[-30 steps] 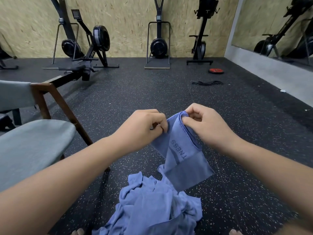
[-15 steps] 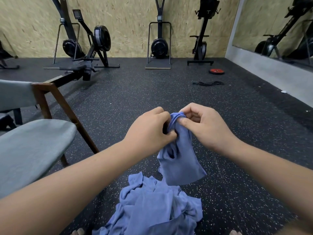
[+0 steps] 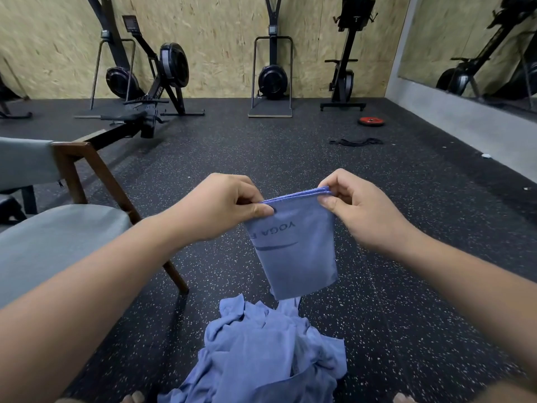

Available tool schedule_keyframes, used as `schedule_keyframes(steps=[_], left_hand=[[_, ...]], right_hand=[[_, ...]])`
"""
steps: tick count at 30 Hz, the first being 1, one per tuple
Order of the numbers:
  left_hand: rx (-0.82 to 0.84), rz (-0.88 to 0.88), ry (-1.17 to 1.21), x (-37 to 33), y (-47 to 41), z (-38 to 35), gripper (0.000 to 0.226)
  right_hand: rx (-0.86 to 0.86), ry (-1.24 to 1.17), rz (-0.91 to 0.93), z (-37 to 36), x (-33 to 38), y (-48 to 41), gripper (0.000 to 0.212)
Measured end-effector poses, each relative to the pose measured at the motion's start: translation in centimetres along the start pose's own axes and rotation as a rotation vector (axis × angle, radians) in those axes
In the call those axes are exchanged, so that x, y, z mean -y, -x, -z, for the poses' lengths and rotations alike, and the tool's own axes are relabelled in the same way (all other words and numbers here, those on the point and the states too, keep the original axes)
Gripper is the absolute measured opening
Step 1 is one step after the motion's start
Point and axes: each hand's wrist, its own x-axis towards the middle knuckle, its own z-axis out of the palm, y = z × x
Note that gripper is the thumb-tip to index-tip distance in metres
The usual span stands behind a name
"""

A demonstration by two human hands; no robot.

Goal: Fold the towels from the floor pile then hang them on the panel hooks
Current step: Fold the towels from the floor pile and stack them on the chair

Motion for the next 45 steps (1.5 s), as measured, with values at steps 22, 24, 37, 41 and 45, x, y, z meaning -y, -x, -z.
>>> schedule_keyframes(steps=[22, 24, 37, 41, 45], left_hand=[[-0.09, 0.064, 0.236, -1.9, 0.2, 1.3, 0.024], [-0.033, 0.046, 0.253, -2.6, 0.2, 0.5, 0.027], [0.116, 0.162, 0.666, -2.7, 1.1, -3.5, 0.053], [0.3, 0.22, 0.694, -1.7, 2.0, -5.6, 0.035], [0.357, 0.256, 0.537, 0.7, 2.2, -7.0, 0.03]], right_hand=[[0.056, 0.08, -0.084, -0.2, 1.5, 0.3, 0.026], [0.136, 0.062, -0.079, -0.7, 2.1, 0.5, 0.032], [0.247, 0.015, 0.066, -3.1, 2.1, 0.2, 0.006], [0.202, -0.035, 0.098, -1.7, 2.5, -0.1, 0.005], [0.103, -0.056, 0.095, 0.3, 2.5, -0.4, 0.006]])
